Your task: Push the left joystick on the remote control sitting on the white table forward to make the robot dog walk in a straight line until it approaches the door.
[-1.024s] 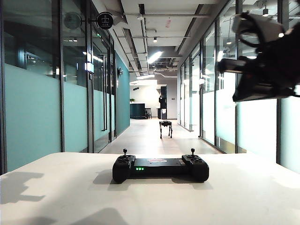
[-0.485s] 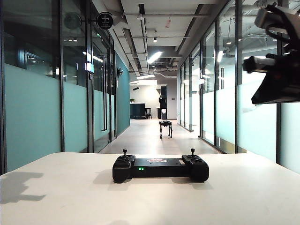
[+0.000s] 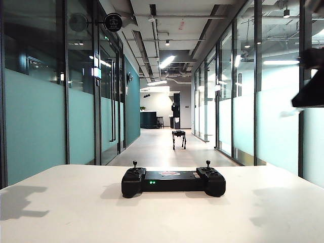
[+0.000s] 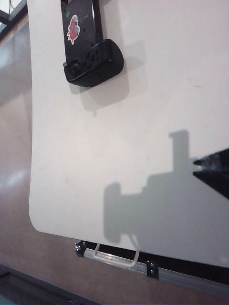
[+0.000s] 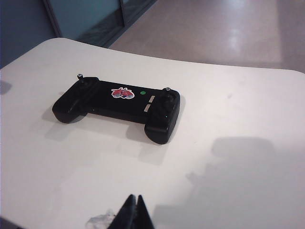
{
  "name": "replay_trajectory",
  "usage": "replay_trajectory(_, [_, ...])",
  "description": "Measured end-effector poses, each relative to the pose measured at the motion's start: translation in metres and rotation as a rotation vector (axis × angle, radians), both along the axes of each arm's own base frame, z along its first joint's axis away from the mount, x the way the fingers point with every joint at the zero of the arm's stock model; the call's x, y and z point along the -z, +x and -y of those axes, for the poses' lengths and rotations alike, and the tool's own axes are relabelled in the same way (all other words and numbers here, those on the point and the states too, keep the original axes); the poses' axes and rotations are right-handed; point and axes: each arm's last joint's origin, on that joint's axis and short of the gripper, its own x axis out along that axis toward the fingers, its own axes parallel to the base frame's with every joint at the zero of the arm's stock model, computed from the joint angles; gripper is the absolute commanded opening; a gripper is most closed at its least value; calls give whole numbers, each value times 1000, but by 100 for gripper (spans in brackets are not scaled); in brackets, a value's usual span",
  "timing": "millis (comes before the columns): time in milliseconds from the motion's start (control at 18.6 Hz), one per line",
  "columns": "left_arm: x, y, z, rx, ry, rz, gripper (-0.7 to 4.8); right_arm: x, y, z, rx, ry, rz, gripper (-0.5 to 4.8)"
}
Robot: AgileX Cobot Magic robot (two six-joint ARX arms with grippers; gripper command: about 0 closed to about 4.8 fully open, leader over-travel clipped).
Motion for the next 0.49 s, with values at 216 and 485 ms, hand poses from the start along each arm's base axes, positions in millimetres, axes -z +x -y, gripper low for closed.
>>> replay_trajectory(216, [0, 0, 0, 0, 0, 0, -5, 8, -15, 9, 1, 16, 30, -6])
replay_trajectory(485, [0, 0, 0, 0, 0, 1, -5, 18, -24, 20, 43, 44, 82, -6])
